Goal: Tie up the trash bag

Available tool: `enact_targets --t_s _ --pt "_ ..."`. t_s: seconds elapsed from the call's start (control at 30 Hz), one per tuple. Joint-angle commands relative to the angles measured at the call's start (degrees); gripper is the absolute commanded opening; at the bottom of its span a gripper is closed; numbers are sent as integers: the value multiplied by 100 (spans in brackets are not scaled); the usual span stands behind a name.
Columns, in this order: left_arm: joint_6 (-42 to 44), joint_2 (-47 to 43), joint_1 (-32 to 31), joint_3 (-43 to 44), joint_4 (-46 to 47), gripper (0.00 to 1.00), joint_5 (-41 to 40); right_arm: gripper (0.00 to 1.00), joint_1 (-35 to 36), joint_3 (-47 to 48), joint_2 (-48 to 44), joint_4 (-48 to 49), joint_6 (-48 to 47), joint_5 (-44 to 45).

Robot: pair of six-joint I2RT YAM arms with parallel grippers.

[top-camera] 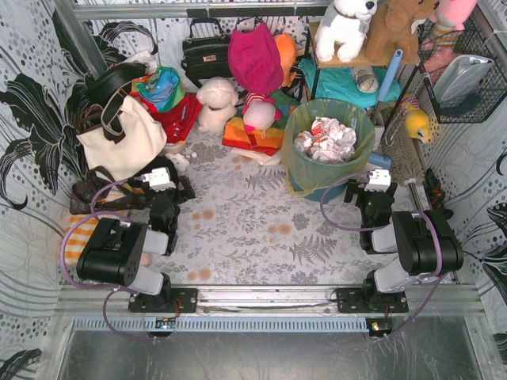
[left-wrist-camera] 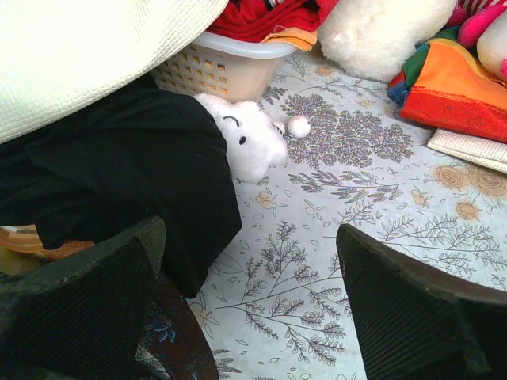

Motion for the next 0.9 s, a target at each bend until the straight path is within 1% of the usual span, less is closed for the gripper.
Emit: enact_targets --t_s 0.0,0.37,0.87 --pt "59 -1 48 69 224 98 8 97 -32 36 30 252 31 53" --pt "19 -7 165 131 93 98 278 97 -32 40 24 246 37 53" --pt "20 0 171 124 93 98 280 97 -32 51 23 233 37 53"
